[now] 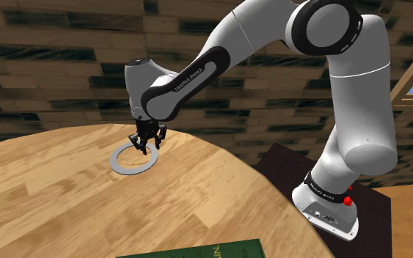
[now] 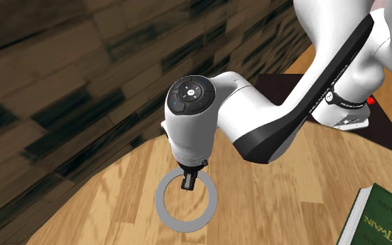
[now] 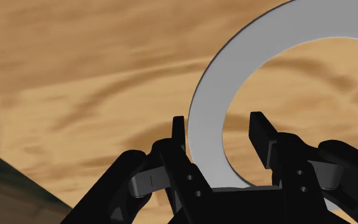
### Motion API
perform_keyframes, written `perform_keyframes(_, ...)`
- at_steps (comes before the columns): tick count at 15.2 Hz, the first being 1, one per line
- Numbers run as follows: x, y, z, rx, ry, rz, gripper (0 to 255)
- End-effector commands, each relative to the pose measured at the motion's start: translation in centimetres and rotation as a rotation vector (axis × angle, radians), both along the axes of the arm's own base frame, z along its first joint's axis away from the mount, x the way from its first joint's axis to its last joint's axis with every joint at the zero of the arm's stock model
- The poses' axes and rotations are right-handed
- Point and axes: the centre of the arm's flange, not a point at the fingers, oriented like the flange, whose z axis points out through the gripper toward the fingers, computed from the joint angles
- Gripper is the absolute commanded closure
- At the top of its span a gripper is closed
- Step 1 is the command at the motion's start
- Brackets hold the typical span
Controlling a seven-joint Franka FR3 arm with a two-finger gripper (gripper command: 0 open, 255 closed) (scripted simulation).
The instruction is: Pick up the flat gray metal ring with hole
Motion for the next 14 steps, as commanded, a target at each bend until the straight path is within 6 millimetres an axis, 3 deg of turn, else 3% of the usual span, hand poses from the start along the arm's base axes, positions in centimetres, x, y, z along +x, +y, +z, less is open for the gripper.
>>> perform_keyframes(1,-0.1,-0.1,-0.3,-0.003,0.007,0.0,255)
perform_keyframes(14,0.0,0.0,6.0,-0.003,0.007,-0.001,255)
